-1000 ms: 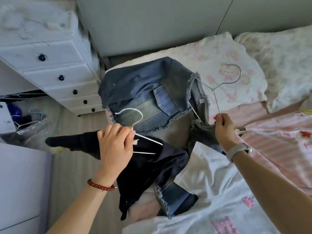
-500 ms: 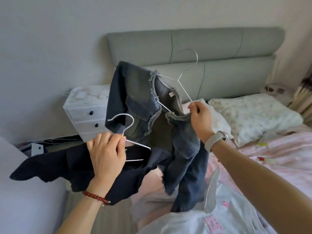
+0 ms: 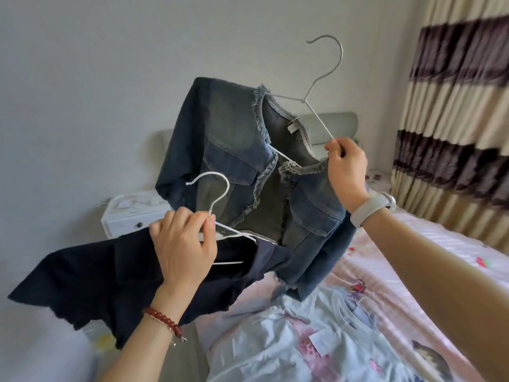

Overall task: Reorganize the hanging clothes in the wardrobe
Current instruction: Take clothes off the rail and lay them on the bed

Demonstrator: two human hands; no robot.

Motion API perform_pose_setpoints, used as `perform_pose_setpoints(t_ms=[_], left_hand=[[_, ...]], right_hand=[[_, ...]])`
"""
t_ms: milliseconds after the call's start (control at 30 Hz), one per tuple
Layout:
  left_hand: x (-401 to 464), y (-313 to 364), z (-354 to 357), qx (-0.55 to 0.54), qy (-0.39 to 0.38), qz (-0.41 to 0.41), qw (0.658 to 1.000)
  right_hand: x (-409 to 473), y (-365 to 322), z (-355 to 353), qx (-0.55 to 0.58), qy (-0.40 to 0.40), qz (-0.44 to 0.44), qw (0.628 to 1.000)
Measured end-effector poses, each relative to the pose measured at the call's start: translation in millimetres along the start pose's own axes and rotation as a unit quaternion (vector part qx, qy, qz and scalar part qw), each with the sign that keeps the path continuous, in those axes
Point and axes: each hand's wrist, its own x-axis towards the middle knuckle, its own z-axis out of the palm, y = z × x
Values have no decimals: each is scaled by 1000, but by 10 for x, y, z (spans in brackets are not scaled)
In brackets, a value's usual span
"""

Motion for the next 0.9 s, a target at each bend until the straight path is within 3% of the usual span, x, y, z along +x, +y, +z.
perform_pose_setpoints(t_ms=[200,433,700,900], left_hand=[[-517,815,-372,-114,-38,72,990],[-1168,1515,-532,-252,-116,138,951],[-1741,1769,-965,-366,-194,187,891],[-1829,1777,-1332,-404,-157,215,875]], right_hand=[[-844,300,-1407,-110,51,18,992],[-2226,661,-2559,-234,64,80,967],[-3428,432,-3117,-303,132,166,929],[-3858,-65,-3206,-402,136,116,898]])
